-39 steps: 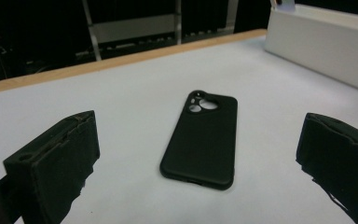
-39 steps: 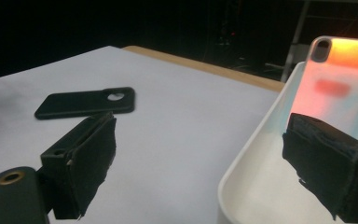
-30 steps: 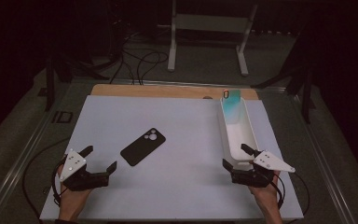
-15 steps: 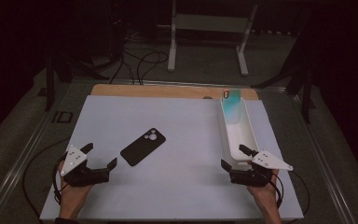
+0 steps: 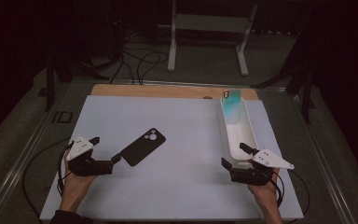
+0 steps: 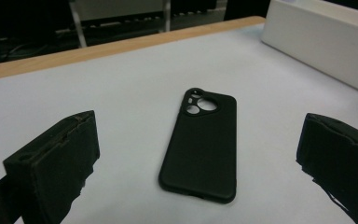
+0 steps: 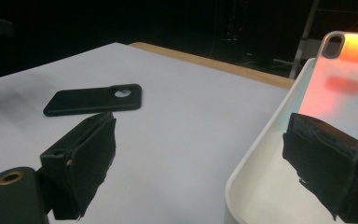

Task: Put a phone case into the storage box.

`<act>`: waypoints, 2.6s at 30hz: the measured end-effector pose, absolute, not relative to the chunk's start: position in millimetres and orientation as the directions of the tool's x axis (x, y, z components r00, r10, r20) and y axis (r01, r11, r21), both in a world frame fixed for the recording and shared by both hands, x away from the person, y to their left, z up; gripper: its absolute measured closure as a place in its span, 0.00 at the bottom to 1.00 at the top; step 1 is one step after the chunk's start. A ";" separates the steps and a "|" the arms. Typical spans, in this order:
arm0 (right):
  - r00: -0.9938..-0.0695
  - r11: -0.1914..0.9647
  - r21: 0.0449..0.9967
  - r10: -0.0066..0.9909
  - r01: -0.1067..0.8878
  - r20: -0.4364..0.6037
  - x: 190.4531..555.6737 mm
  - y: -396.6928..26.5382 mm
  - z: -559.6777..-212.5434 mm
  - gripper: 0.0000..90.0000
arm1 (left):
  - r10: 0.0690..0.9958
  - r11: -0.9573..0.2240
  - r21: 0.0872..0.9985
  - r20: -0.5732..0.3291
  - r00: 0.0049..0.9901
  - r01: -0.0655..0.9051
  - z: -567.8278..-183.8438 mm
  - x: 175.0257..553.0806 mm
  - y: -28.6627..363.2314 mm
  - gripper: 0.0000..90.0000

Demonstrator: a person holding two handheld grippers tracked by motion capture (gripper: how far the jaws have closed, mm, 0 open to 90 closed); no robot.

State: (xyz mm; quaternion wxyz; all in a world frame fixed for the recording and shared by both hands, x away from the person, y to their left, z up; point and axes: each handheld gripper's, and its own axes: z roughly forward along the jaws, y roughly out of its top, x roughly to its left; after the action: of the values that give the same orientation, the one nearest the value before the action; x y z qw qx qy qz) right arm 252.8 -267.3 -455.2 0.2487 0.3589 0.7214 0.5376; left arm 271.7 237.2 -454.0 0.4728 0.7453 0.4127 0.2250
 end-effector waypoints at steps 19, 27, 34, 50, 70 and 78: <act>-0.611 0.175 0.950 0.791 0.258 0.020 254.6 -266.5 -450.3 0.10 | 0.779 -0.347 0.823 -0.015 0.627 0.451 -453.3 300.5 217.7 0.00; -0.609 0.170 0.950 0.793 0.261 0.025 255.6 -266.9 -449.5 0.10 | 0.767 -0.379 0.801 -0.008 0.642 0.463 -451.2 313.1 210.4 0.00; -0.613 0.176 0.948 0.790 0.264 0.024 256.2 -267.3 -449.2 0.10 | 0.751 -0.416 0.775 -0.002 0.660 0.475 -451.7 322.9 204.0 0.00; -0.614 0.176 0.943 0.789 0.282 0.036 257.7 -266.7 -450.1 0.10 | 0.729 -0.514 0.669 0.010 0.684 0.537 -471.0 348.4 190.0 0.00; -0.621 0.181 0.939 0.782 0.293 0.043 259.6 -265.8 -452.5 0.10 | 0.707 -0.573 0.583 -0.002 0.707 0.576 -492.2 362.7 177.2 0.00; -0.621 0.177 0.938 0.782 0.298 0.049 260.4 -265.3 -453.5 0.10 | 0.700 -0.602 0.532 -0.005 0.714 0.595 -505.9 366.9 167.8 0.00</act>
State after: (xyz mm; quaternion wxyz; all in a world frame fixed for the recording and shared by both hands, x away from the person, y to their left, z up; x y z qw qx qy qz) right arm 260.4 -265.3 -453.5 0.2309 0.3690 0.7316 0.5247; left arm 366.9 167.8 -505.9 0.2573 0.8892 0.3641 0.1025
